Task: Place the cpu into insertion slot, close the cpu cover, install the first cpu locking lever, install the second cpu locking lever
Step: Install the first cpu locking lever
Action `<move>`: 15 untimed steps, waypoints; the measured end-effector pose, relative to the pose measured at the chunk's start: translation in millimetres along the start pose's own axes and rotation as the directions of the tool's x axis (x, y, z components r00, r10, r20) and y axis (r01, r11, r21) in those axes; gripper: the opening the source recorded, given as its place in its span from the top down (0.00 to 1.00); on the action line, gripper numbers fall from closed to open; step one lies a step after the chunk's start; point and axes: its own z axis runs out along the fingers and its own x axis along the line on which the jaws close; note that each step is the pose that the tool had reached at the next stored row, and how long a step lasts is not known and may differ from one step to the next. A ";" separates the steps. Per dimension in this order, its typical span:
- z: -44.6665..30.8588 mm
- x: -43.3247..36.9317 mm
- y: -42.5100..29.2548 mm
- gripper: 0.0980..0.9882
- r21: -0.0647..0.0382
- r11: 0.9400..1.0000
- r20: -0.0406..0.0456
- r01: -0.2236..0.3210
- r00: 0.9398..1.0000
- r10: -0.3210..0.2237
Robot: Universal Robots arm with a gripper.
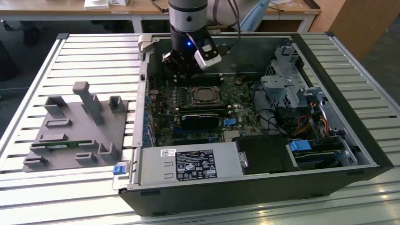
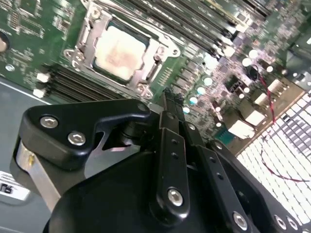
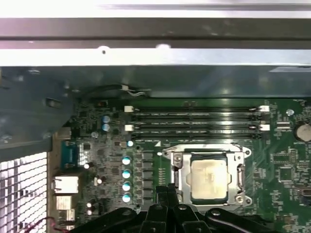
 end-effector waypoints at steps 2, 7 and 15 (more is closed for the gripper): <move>0.0 3.8 0.8 0.99 0.000 1.000 0.000 0.000 1.000 0.000; 0.2 8.7 5.1 0.99 0.000 1.000 0.000 0.000 1.000 0.000; 0.9 12.3 18.0 0.99 0.000 1.000 0.000 0.000 1.000 0.000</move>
